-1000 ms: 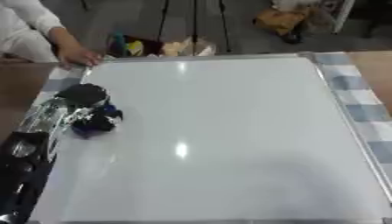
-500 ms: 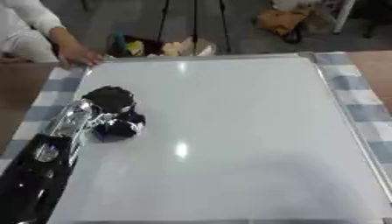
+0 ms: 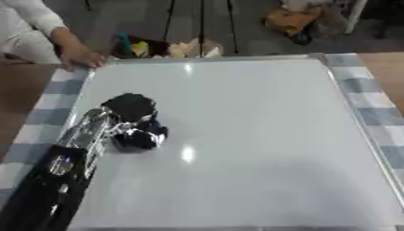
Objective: Wipe the whiteboard clean with a brush.
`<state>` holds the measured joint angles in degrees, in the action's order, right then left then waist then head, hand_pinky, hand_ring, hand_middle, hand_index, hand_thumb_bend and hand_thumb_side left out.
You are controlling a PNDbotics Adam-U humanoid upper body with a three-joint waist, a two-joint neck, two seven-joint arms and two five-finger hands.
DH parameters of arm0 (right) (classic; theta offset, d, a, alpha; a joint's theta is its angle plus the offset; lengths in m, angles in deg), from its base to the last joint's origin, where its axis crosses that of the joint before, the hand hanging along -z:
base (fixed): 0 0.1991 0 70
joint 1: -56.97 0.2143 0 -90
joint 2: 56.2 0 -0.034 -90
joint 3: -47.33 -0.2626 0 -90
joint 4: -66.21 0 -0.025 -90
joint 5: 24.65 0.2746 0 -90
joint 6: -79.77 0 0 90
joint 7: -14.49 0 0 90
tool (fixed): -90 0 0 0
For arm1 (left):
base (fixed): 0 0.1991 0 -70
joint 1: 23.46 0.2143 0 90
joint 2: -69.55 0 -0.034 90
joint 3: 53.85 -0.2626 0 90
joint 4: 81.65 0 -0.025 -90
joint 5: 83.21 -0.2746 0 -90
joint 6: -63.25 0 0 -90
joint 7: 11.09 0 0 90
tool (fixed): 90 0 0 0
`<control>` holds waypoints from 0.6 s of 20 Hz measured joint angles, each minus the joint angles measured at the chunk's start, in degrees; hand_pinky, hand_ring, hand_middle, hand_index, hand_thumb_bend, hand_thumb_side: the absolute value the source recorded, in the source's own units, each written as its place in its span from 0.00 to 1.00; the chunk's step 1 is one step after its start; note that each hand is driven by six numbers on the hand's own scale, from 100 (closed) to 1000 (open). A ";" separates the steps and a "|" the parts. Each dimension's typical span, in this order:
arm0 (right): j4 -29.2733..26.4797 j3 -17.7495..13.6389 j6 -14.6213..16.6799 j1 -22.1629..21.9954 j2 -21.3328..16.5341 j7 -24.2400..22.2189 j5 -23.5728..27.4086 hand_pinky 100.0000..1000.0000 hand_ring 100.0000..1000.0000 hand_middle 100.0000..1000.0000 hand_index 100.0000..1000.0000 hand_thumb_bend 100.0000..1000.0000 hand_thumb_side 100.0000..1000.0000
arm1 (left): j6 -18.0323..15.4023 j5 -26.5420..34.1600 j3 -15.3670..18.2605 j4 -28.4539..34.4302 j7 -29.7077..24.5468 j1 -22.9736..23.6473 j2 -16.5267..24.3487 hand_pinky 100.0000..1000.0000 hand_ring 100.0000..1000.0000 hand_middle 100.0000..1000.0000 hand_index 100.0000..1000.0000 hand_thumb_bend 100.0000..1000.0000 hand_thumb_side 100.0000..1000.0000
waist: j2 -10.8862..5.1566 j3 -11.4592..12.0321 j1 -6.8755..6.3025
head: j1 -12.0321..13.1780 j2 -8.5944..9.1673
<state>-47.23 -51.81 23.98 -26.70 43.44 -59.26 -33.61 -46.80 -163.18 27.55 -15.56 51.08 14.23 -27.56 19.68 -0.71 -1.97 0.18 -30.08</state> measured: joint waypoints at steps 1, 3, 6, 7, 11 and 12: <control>0.00 0.00 -0.02 0.00 0.00 0.02 0.00 0.60 0.72 0.53 0.78 0.00 0.73 | -0.04 0.37 -0.14 0.64 -0.31 0.28 -0.19 0.12 0.32 0.13 0.26 0.00 0.74 | 0.02 0.01 0.00 | 0.00 0.00; 0.00 -0.01 -0.02 -0.02 0.00 0.06 0.00 0.60 0.72 0.53 0.78 0.00 0.73 | -0.19 1.27 -0.55 2.08 -0.98 1.01 -0.62 0.10 0.30 0.12 0.26 0.00 0.74 | 0.02 0.02 0.00 | -0.01 0.00; 0.00 -0.02 -0.01 -0.03 -0.01 0.12 0.01 0.60 0.72 0.53 0.78 0.00 0.74 | -0.49 2.67 -1.14 4.53 -2.22 2.34 -1.33 0.08 0.29 0.11 0.25 0.00 0.75 | 0.02 0.05 0.00 | -0.05 0.00; 0.00 -0.02 0.00 -0.04 -0.01 0.14 0.01 0.60 0.72 0.53 0.78 0.00 0.74 | -0.59 3.13 -1.39 5.40 -2.79 2.83 -1.63 0.07 0.28 0.10 0.25 0.00 0.75 | 0.02 0.07 0.00 | -0.08 0.00; 0.00 -0.03 0.10 -0.06 -0.01 0.28 0.01 0.60 0.72 0.53 0.78 0.00 0.74 | -0.73 4.80 -1.90 8.57 -5.33 4.48 -3.15 0.06 0.28 0.10 0.25 0.00 0.76 | 0.04 0.22 -0.01 | -0.17 0.00; 0.00 -0.03 0.11 -0.06 -0.02 0.32 0.01 0.60 0.72 0.53 0.78 0.00 0.74 | -0.68 5.13 -2.00 9.35 -5.97 4.90 -3.60 0.06 0.27 0.09 0.24 0.00 0.76 | 0.06 0.24 -0.01 | -0.23 0.00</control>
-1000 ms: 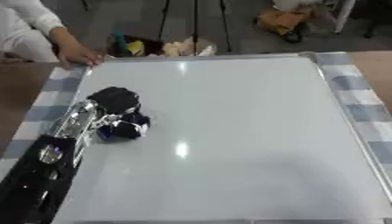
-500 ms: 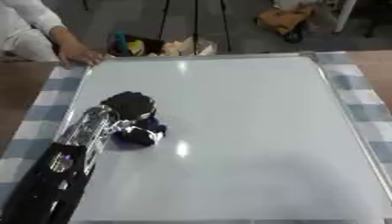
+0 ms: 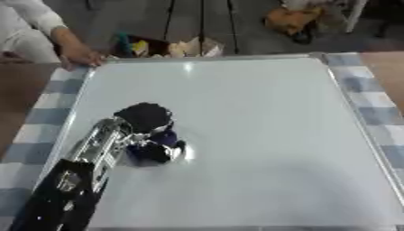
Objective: Wipe the whiteboard clean with a brush.
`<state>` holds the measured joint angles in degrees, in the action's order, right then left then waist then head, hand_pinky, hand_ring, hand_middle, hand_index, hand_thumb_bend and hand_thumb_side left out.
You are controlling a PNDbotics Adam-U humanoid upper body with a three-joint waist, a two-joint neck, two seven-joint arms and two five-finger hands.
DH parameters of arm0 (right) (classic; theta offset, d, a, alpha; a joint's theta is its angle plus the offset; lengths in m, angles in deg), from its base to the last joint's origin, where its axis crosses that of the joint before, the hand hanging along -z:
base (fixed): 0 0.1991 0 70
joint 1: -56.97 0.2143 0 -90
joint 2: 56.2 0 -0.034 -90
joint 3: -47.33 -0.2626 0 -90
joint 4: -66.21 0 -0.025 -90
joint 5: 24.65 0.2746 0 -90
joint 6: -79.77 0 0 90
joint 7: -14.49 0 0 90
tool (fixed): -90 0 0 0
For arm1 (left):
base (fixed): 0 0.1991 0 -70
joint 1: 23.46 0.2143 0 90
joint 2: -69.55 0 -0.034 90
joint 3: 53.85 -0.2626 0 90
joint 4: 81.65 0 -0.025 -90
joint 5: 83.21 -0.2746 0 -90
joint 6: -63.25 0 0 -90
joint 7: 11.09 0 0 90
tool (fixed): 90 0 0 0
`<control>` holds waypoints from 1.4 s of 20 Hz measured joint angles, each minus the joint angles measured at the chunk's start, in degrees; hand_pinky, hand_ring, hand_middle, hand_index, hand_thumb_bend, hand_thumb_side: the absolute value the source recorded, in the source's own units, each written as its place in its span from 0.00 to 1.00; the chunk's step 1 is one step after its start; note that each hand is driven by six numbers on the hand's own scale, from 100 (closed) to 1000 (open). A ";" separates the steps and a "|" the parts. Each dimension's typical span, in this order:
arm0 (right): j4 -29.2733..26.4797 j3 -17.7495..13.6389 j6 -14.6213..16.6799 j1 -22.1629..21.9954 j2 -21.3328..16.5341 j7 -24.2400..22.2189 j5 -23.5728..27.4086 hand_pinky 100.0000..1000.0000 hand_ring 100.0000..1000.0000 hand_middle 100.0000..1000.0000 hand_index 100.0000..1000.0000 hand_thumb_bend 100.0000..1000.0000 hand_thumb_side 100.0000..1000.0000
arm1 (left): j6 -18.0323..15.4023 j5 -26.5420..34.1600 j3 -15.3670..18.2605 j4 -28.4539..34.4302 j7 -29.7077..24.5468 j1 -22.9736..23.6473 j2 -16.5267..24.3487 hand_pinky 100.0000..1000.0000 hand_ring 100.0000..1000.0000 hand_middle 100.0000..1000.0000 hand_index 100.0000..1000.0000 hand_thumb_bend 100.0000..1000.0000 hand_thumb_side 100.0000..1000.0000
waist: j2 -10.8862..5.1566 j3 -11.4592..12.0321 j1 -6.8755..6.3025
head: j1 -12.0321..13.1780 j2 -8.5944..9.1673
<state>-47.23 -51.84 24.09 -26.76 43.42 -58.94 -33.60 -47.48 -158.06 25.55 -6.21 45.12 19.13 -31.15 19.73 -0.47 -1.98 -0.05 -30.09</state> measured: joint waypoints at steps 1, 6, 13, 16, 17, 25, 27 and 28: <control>0.00 0.00 0.00 0.00 0.00 0.05 0.00 0.60 0.72 0.53 0.78 0.00 0.74 | 0.01 0.36 -0.11 0.72 -0.61 0.42 -0.45 0.05 0.27 0.09 0.24 0.00 0.77 | 0.02 0.01 0.00 | -0.03 0.00; 0.00 -0.01 0.03 0.04 -0.01 0.11 0.00 0.60 0.72 0.53 0.78 0.00 0.74 | -0.12 1.63 -0.82 3.76 -3.61 2.39 -2.96 0.05 0.26 0.09 0.24 0.00 0.78 | 0.06 0.22 0.02 | -0.04 0.00; 0.00 -0.01 0.14 0.09 -0.04 0.22 0.02 0.61 0.72 0.53 0.78 0.00 0.74 | -1.35 2.13 -3.14 5.91 -5.14 3.63 -4.76 0.04 0.26 0.09 0.24 0.00 0.77 | 0.08 0.35 0.04 | -0.05 0.00; 0.00 -0.01 0.22 0.15 -0.13 0.30 0.06 0.61 0.72 0.53 0.78 0.00 0.74 | -2.39 2.66 -4.75 6.40 -4.80 4.06 -5.16 0.03 0.26 0.09 0.24 0.00 0.77 | 0.08 0.41 0.04 | -0.04 0.00; 0.00 -0.01 0.25 0.23 -0.17 0.33 0.09 0.61 0.72 0.53 0.78 0.00 0.74 | -2.79 2.84 -5.29 6.43 -4.62 4.12 -5.31 0.03 0.26 0.08 0.24 0.00 0.78 | 0.08 0.41 0.04 | -0.04 0.00; 0.00 -0.01 0.29 0.30 -0.51 0.36 0.52 0.61 0.72 0.53 0.78 0.00 0.74 | -6.27 7.38 -9.67 6.41 -2.49 4.42 -5.31 0.01 0.24 0.07 0.23 0.00 0.79 | 0.08 0.42 -0.05 | -0.04 0.01; 0.00 -0.01 0.29 0.32 -0.52 0.36 0.55 0.61 0.72 0.53 0.78 0.00 0.74 | -6.79 8.53 -10.42 6.37 -1.97 4.46 -5.29 0.01 0.24 0.07 0.23 0.00 0.79 | 0.08 0.40 -0.13 | -0.04 0.02; 0.00 -0.01 0.29 0.32 -0.52 0.36 0.56 0.61 0.72 0.53 0.78 0.00 0.74 | -6.97 8.85 -10.68 6.37 -1.79 4.49 -5.28 0.01 0.24 0.07 0.23 0.00 0.78 | 0.08 0.39 -0.14 | -0.05 0.02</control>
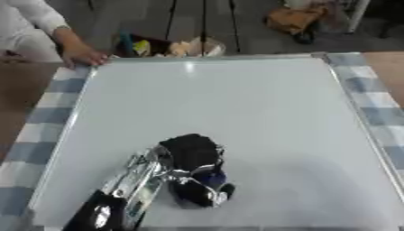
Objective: Wipe the whiteboard clean with a brush.
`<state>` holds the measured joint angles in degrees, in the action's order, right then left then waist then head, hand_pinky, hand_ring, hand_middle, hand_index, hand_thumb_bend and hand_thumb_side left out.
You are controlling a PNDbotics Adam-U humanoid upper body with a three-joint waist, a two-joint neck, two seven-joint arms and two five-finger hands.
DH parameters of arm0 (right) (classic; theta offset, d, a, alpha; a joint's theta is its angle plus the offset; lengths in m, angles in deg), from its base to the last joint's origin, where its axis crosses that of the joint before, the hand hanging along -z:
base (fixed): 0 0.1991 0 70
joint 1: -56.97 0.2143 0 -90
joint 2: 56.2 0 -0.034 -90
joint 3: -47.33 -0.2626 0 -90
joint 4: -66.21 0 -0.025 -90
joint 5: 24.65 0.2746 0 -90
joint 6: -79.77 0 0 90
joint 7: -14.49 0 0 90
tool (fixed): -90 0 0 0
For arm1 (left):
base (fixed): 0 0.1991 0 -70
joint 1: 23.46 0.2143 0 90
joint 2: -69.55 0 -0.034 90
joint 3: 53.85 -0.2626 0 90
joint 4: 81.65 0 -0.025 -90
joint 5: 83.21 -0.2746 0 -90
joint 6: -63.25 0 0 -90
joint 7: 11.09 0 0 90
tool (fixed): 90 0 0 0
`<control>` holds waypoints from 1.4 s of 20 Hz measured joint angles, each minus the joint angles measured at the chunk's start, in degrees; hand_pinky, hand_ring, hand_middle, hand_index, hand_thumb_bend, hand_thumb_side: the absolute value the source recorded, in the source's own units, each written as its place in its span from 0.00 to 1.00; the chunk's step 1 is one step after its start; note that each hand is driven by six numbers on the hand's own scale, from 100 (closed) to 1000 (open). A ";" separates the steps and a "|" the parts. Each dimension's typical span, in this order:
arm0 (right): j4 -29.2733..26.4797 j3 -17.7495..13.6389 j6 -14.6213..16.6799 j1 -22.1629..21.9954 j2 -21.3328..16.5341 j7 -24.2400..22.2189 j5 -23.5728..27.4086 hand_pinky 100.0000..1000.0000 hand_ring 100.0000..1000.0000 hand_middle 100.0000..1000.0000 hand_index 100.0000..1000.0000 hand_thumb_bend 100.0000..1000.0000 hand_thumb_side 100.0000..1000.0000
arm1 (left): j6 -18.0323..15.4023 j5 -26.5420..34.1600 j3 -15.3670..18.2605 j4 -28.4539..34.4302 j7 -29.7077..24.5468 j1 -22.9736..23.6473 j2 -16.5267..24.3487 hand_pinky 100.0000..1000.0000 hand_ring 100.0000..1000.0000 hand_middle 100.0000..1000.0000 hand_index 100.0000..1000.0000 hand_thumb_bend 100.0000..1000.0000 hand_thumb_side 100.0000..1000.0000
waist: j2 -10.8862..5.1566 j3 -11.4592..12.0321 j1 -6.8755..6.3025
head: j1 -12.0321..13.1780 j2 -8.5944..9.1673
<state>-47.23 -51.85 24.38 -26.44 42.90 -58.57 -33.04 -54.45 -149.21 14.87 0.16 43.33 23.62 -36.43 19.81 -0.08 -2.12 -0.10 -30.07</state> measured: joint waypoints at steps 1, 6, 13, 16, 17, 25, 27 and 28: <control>0.00 0.00 0.00 0.00 0.00 0.00 0.01 0.61 0.72 0.53 0.78 0.00 0.74 | -0.14 0.27 -0.15 0.00 0.14 0.02 0.00 0.01 0.24 0.07 0.23 0.00 0.78 | 0.00 0.00 0.00 | 0.00 0.00; 0.00 0.00 0.00 0.01 0.00 -0.01 0.10 0.61 0.72 0.53 0.78 0.00 0.74 | -0.80 1.05 -0.60 -0.10 0.79 0.06 0.10 0.01 0.24 0.07 0.23 0.00 0.78 | 0.00 -0.18 0.01 | -0.01 0.19; 0.00 0.00 0.01 0.00 0.00 -0.04 0.18 0.61 0.73 0.53 0.78 0.00 0.74 | -3.68 1.79 -1.04 -0.62 3.67 0.00 1.36 0.01 0.24 0.08 0.23 0.00 0.76 | 0.00 -0.30 0.02 | -0.01 0.42; 0.00 0.00 0.00 -0.01 0.00 -0.06 0.18 0.61 0.73 0.53 0.78 0.00 0.74 | -7.08 1.96 -1.42 -0.91 7.06 -0.25 3.19 0.03 0.26 0.09 0.24 0.00 0.76 | 0.00 -0.32 -0.02 | -0.03 0.42; 0.00 0.00 -0.01 -0.01 0.00 -0.06 0.18 0.61 0.73 0.53 0.78 0.00 0.74 | -8.32 1.90 -1.47 -1.09 8.27 -0.41 3.83 0.04 0.27 0.10 0.25 0.00 0.77 | 0.00 -0.33 -0.05 | -0.03 0.42; 0.00 0.01 -0.05 -0.02 0.00 -0.11 0.22 0.61 0.73 0.53 0.78 0.00 0.74 | -17.06 -0.66 -1.78 -2.47 16.96 -0.91 7.08 0.08 0.30 0.14 0.27 0.00 0.78 | 0.00 -0.62 -0.19 | -0.06 0.43; 0.00 0.02 -0.09 -0.02 0.00 -0.23 0.36 0.61 0.73 0.53 0.78 0.00 0.74 | -18.19 -1.11 -1.78 -2.64 18.09 -0.94 7.38 0.12 0.38 0.23 0.33 0.00 0.80 | 0.00 -0.64 -0.18 | -0.06 0.45; 0.00 0.02 -0.10 -0.02 0.00 -0.30 0.43 0.61 0.73 0.53 0.78 0.00 0.74 | -18.60 -1.29 -1.80 -2.68 18.51 -0.95 7.56 0.17 0.43 0.31 0.38 0.00 0.80 | 0.00 -0.65 -0.18 | -0.06 0.45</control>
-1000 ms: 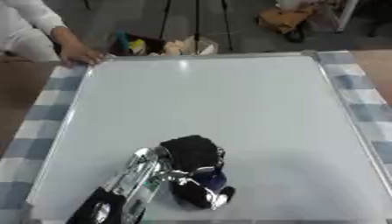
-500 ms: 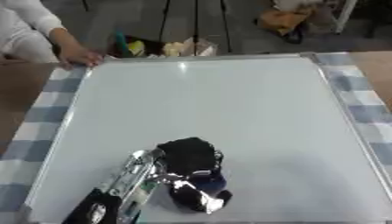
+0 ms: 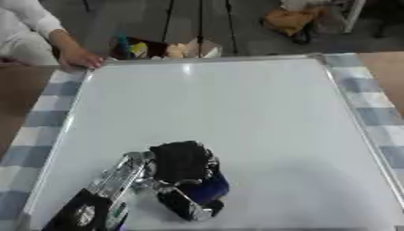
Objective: Wipe the whiteboard clean with a brush.
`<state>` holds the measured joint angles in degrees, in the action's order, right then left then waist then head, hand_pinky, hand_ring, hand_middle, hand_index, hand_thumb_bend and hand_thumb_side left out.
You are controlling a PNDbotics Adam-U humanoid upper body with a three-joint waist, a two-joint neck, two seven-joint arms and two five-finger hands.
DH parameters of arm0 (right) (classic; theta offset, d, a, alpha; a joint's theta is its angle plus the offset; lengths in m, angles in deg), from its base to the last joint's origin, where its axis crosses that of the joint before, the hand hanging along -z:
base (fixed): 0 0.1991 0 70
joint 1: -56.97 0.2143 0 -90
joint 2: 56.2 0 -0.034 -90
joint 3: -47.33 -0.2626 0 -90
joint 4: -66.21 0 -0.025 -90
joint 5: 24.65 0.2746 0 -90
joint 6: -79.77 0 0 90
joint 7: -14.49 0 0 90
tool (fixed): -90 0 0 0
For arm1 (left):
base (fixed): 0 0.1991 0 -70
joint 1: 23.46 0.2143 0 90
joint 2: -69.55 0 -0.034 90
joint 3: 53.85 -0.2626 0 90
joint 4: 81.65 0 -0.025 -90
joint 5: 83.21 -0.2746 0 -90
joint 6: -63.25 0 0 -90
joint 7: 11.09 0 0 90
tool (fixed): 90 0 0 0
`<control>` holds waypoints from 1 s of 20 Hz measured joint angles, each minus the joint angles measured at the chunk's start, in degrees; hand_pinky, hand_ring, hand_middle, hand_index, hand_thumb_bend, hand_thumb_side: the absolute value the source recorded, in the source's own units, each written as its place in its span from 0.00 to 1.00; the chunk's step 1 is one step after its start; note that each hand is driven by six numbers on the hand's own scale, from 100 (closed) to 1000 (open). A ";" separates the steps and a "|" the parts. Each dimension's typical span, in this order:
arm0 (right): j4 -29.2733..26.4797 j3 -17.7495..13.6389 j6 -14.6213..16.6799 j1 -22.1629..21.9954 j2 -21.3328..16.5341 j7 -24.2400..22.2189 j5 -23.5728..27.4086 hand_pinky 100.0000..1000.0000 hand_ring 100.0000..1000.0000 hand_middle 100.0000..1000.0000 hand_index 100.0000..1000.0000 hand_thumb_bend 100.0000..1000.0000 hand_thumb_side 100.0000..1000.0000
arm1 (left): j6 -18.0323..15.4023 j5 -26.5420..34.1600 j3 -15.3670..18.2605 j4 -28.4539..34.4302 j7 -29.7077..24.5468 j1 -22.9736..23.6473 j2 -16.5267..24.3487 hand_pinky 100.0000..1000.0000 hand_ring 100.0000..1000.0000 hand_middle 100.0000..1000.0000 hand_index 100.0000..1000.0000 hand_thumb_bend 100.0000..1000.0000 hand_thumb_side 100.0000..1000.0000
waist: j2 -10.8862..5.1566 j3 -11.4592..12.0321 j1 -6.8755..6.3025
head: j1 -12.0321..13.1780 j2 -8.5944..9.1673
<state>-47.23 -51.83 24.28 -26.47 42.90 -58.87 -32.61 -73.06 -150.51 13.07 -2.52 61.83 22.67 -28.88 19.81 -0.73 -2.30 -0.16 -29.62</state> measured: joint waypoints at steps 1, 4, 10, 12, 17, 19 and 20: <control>0.00 0.00 -0.03 0.00 0.00 -0.08 0.04 0.61 0.73 0.53 0.78 0.00 0.74 | -0.35 -0.21 -0.04 0.02 0.35 -0.01 0.06 0.22 0.47 0.38 0.41 0.00 0.80 | 0.00 0.00 0.01 | 0.00 0.00; 0.00 0.00 0.01 -0.01 0.00 -0.21 0.17 0.61 0.73 0.53 0.78 0.00 0.74 | -1.39 -0.91 -0.38 0.59 1.39 -0.01 0.45 0.36 0.58 0.55 0.48 0.00 0.78 | 0.10 0.00 0.05 | 0.00 0.02; 0.00 0.00 -0.08 -0.01 0.00 -0.32 0.25 0.61 0.73 0.52 0.78 0.00 0.74 | -4.30 -2.87 -1.00 2.20 4.52 0.06 1.08 0.41 0.65 0.72 0.56 0.00 0.81 | 0.27 0.05 0.16 | 0.00 0.04; 0.00 0.00 -0.10 -0.01 0.00 -0.34 0.25 0.61 0.73 0.52 0.78 0.00 0.74 | -4.83 -3.39 -1.02 2.63 5.70 0.07 1.09 0.43 0.66 0.73 0.58 0.00 0.82 | 0.27 0.11 0.17 | -0.01 0.04; 0.00 0.00 -0.09 -0.04 0.00 -0.35 0.25 0.61 0.73 0.52 0.78 0.00 0.75 | -5.51 -4.34 0.20 4.24 7.77 0.03 1.73 0.45 0.67 0.73 0.58 0.00 0.99 | 0.27 0.41 0.18 | -0.06 0.04; 0.00 0.00 -0.07 -0.08 0.00 -0.34 0.25 0.61 0.73 0.53 0.78 0.00 0.74 | -5.60 -4.21 1.06 4.88 8.08 -0.10 2.12 0.46 0.68 0.74 0.58 0.00 0.92 | 0.27 0.51 0.19 | -0.08 0.04; 0.00 0.01 -0.06 -0.09 0.00 -0.33 0.25 0.61 0.73 0.53 0.78 0.00 0.74 | -5.61 -3.98 1.50 5.20 8.08 -0.24 2.30 0.46 0.68 0.74 0.57 0.00 0.92 | 0.27 0.60 0.20 | -0.12 0.04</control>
<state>-47.23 -51.83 24.22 -26.55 42.90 -59.20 -32.36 -78.66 -154.49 14.57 2.68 69.92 22.42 -26.58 20.08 -0.13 -2.10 -0.28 -29.58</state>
